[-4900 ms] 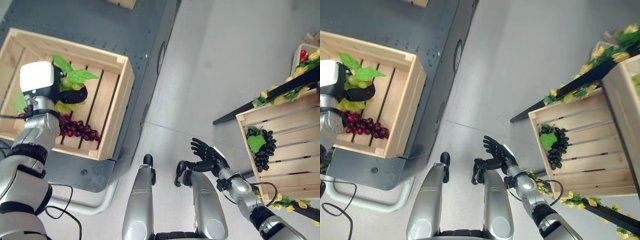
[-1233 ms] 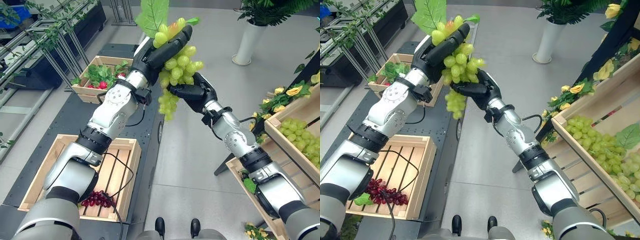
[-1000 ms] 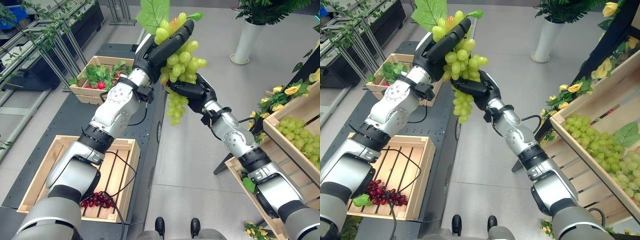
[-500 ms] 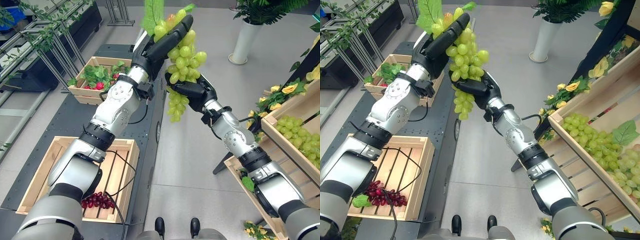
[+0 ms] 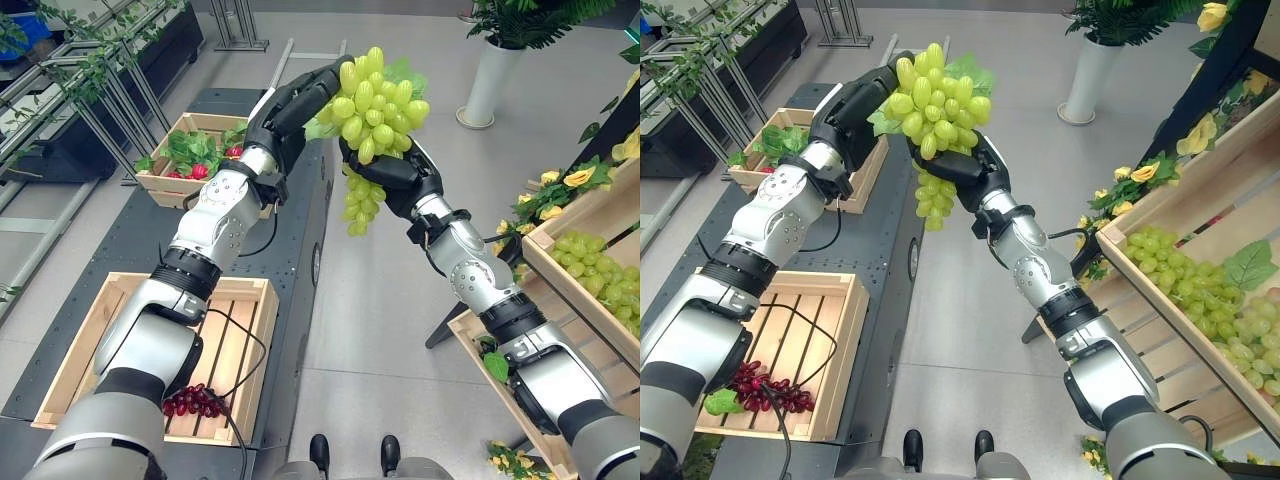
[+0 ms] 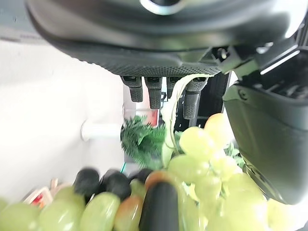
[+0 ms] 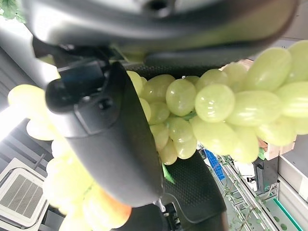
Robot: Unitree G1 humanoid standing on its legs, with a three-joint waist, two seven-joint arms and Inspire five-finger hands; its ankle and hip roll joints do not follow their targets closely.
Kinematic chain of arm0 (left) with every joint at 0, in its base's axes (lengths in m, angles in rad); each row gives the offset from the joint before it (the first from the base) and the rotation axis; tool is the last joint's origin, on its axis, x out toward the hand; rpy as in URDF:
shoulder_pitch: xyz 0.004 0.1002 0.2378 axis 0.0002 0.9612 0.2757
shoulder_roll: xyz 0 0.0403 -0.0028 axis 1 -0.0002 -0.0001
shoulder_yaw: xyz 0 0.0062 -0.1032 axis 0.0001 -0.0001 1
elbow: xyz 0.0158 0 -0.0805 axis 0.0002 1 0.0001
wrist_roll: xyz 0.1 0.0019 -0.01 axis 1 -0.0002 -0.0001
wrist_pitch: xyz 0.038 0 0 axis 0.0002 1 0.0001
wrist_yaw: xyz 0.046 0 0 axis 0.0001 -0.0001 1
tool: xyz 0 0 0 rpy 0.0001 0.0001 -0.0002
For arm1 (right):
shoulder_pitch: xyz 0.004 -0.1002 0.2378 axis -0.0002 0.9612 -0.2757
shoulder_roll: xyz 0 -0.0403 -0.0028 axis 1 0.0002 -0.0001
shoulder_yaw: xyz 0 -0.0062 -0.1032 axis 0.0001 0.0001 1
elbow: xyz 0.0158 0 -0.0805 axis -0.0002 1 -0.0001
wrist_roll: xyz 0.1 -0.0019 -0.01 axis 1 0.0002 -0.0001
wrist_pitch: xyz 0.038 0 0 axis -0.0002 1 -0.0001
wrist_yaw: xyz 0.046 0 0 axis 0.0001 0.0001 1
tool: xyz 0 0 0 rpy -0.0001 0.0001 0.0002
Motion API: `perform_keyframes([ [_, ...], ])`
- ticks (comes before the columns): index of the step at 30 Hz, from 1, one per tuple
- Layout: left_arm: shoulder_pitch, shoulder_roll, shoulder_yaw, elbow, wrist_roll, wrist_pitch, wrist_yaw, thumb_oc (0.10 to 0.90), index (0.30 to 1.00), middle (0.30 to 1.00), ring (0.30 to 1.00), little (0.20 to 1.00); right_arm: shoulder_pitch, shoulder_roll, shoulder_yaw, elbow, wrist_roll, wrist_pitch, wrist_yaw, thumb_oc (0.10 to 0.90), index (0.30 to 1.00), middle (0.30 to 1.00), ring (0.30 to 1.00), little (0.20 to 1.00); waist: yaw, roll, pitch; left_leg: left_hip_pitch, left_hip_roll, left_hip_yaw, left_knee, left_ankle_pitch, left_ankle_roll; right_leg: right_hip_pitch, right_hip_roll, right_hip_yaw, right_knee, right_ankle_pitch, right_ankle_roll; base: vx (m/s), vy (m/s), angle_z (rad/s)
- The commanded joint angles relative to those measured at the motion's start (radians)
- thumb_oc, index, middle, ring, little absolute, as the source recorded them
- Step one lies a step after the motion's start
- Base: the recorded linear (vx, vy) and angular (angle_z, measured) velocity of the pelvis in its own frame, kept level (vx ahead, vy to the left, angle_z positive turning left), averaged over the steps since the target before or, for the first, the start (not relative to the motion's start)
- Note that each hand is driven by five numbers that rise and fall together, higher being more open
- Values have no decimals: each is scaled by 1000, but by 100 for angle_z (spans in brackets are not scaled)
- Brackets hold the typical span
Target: Pick up the fruits from the basket on one side to the basket on the other side
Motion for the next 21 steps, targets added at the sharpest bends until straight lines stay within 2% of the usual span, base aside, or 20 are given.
perform_keyframes([
  [1,20,-2,37,93,-15,-70,-85,800,900,900,900,900,-55,35,-112,-49,-34,-183,16,400,300,300,300,300,3,2,-240,-3,-5,-21,1,-106,-38,-11,11,-19,2,-23,-19,0,0,0],
  [6,86,7,81,90,-110,-98,-159,800,900,900,900,900,-24,16,-123,-49,-103,-182,19,400,300,300,300,300,2,0,-237,-1,-4,-14,1,-107,-38,-12,11,-15,2,-20,-19,2,14,-2],
  [8,106,2,95,87,-134,-111,-154,800,900,900,900,900,-20,8,-123,-50,-134,-178,23,400,300,300,300,300,1,-1,-234,-1,-4,-14,1,-108,-37,-13,11,-12,2,-19,-20,0,0,0],
  [12,185,-20,165,76,-176,-180,-115,800,900,900,900,900,19,-10,-128,-86,-252,-170,-3,400,300,300,300,300,-4,-9,-232,4,-5,-14,1,-111,-36,-11,14,0,2,-19,-22,8,14,-1],
  [17,353,-70,280,24,-162,-262,-110,800,900,900,900,900,153,-41,-177,-190,-350,-113,13,400,300,300,300,300,-20,-19,-226,10,-2,-3,1,-115,-31,-13,19,27,2,-15,-23,20,42,-7],
  [21,439,-94,319,-33,-149,-280,-112,800,900,900,900,900,262,-65,-211,-257,-382,-77,71,400,300,300,300,300,-36,-27,-219,13,-1,11,1,-115,-27,-16,21,44,2,-9,-19,20,50,-16],
])
